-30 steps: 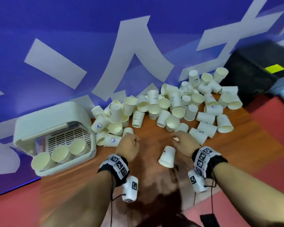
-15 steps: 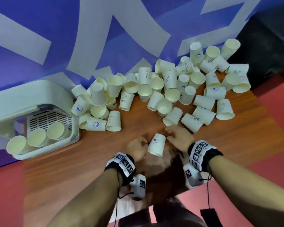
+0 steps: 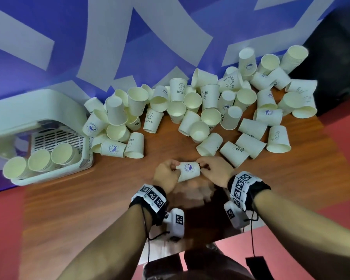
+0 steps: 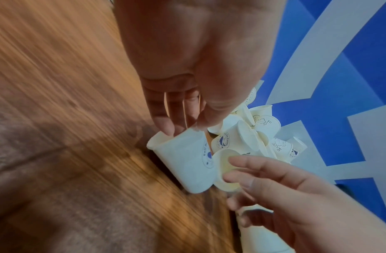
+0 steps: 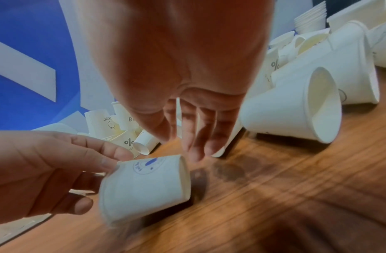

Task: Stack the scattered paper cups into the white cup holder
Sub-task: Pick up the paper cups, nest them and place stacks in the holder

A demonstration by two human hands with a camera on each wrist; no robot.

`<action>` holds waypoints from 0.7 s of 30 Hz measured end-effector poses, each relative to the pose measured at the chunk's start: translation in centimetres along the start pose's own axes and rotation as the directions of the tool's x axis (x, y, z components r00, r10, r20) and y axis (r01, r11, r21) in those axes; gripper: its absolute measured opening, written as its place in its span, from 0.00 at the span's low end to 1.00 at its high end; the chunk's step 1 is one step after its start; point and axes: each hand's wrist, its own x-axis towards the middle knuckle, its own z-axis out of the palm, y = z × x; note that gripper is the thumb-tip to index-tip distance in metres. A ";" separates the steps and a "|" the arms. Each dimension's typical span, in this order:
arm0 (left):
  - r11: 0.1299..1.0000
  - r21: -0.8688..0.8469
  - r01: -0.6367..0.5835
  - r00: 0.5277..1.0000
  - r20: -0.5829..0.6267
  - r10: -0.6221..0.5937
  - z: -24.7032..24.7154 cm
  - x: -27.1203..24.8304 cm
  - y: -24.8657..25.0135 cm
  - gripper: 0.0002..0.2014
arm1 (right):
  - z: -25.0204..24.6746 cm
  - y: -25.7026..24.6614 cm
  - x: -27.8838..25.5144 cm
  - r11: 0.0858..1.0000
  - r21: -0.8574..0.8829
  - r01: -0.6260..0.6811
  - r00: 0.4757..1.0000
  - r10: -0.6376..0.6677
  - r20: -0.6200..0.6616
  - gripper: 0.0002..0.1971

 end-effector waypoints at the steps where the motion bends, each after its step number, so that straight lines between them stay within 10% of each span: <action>1: 1.000 -0.005 -0.008 1.000 -0.019 0.008 0.0 0.1 0.2 0.10 | -0.4 0.2 0.1 1.000 -0.013 0.024 0.999 -0.024 -0.044 0.16; 6: 1.000 0.002 -0.025 0.998 -0.064 0.025 0.1 0.2 0.4 0.11 | -2.2 0.9 0.6 0.962 -0.264 0.073 0.976 -0.124 -0.181 0.14; 21: 0.999 -0.005 -0.040 0.988 -0.151 0.039 -2.8 -0.8 0.1 0.11 | -3.1 -1.0 2.3 0.918 -0.395 0.039 0.999 -0.037 0.013 0.24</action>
